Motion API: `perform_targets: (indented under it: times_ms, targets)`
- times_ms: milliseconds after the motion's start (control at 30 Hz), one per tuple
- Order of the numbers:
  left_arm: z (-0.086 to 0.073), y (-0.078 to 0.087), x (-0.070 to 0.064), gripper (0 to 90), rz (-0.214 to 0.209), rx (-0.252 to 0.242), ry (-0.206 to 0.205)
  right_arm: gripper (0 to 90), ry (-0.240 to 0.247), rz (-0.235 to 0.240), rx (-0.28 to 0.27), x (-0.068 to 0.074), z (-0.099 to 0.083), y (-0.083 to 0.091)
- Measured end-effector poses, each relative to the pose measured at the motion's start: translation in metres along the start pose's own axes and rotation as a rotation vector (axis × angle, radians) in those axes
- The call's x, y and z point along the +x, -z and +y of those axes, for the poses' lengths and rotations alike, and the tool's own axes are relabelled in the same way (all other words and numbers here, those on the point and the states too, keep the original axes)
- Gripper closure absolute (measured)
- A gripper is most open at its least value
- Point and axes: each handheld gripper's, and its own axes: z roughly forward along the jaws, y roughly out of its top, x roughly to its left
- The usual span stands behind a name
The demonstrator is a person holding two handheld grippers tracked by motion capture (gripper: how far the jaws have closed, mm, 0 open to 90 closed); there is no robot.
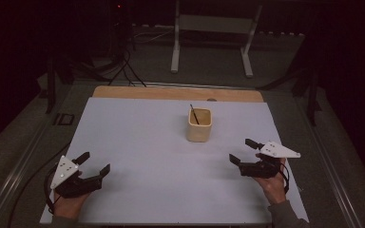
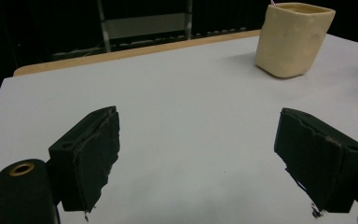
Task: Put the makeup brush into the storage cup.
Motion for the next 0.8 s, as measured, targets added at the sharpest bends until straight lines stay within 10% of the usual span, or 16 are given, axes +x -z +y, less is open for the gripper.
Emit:
perform_targets:
  times_ms: [800]
  targets:
    - [0.0,0.002,0.004,15.2,0.014,-0.017,-0.001,11.2,-0.01,-0.027,-0.014,0.009,-0.032,0.041]
